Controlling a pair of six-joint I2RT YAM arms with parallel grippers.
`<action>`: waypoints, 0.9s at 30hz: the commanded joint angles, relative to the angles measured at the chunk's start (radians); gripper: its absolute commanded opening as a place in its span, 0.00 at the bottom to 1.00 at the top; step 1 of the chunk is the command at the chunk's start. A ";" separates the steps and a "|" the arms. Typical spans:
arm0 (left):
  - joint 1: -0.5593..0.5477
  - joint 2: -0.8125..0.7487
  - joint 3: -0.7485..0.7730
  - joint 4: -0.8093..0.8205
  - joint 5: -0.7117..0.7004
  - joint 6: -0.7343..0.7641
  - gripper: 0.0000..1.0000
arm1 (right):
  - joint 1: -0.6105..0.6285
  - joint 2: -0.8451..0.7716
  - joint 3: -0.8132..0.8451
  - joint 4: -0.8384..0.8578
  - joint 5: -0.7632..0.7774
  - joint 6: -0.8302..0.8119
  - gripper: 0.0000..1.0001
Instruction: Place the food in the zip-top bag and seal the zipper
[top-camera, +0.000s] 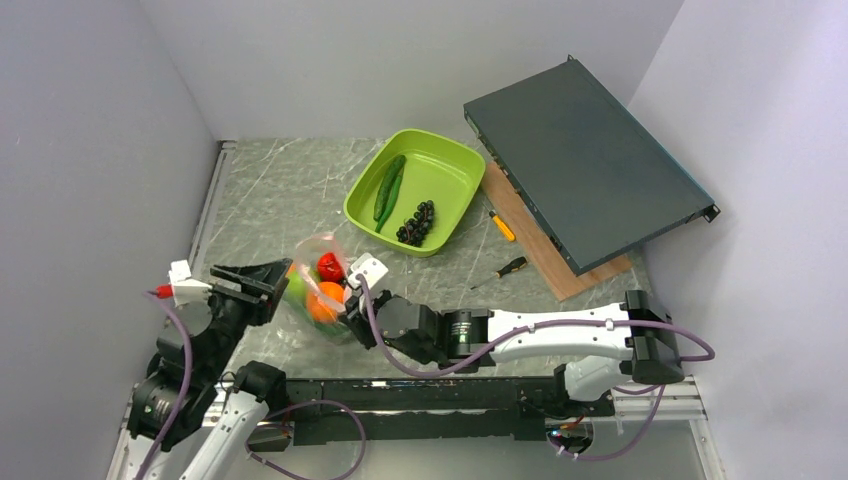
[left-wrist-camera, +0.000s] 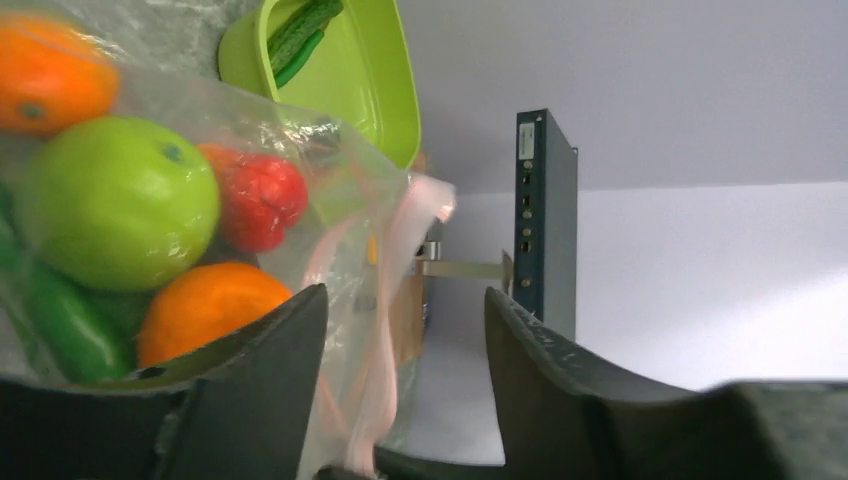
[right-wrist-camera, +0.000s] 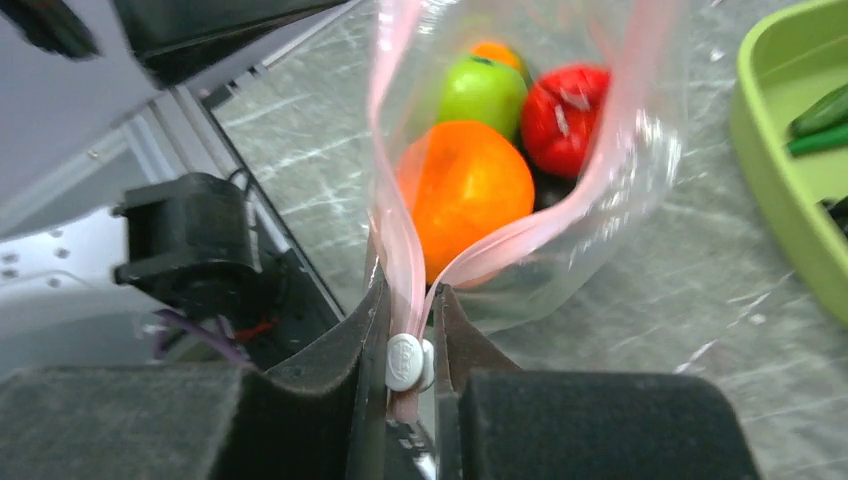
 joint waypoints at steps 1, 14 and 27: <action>0.000 -0.029 0.118 -0.134 -0.008 0.222 0.73 | -0.069 -0.076 0.054 0.033 -0.127 -0.328 0.00; 0.000 0.465 0.620 -0.326 0.006 1.056 0.94 | -0.206 -0.052 0.308 -0.305 -0.623 -0.789 0.00; 0.001 0.726 0.648 -0.261 0.059 1.237 0.92 | -0.206 -0.087 0.296 -0.379 -0.675 -0.807 0.00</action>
